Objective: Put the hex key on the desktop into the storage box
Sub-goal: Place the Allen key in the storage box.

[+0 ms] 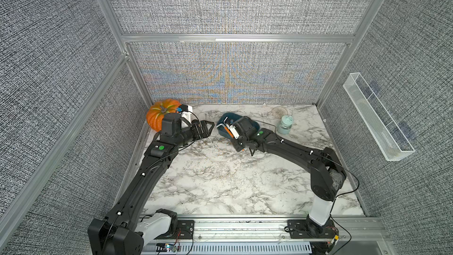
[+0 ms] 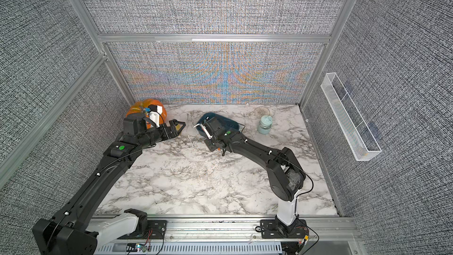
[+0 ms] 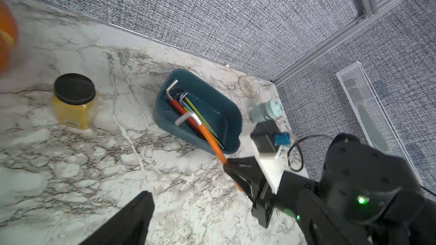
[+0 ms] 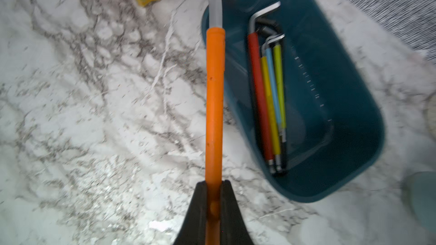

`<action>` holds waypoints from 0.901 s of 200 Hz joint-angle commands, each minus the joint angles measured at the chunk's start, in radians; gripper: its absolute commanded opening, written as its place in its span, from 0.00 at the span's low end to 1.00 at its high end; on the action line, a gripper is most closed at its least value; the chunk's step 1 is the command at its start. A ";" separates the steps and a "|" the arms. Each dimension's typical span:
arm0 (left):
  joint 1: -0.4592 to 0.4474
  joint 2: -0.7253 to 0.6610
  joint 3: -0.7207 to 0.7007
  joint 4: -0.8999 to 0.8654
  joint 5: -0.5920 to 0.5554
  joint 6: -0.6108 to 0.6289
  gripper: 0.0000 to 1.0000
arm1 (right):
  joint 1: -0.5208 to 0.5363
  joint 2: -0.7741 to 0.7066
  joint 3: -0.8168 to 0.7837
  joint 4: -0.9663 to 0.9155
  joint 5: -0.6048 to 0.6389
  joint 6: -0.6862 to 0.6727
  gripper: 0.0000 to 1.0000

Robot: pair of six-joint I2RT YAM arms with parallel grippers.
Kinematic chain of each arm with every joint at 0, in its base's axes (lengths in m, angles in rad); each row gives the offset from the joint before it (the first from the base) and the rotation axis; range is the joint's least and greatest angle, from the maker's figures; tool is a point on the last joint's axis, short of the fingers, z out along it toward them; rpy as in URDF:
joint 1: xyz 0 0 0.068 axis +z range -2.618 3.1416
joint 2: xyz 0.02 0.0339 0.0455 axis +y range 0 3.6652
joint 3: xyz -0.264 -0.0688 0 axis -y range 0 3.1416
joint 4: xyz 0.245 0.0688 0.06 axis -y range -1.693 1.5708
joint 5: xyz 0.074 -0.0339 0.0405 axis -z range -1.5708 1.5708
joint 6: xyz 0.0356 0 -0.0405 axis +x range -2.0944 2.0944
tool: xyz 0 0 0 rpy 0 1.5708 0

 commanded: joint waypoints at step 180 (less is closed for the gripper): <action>-0.076 0.764 0.503 -0.027 -0.017 -0.021 1.00 | -0.196 0.322 0.178 0.063 -0.128 -0.175 0.00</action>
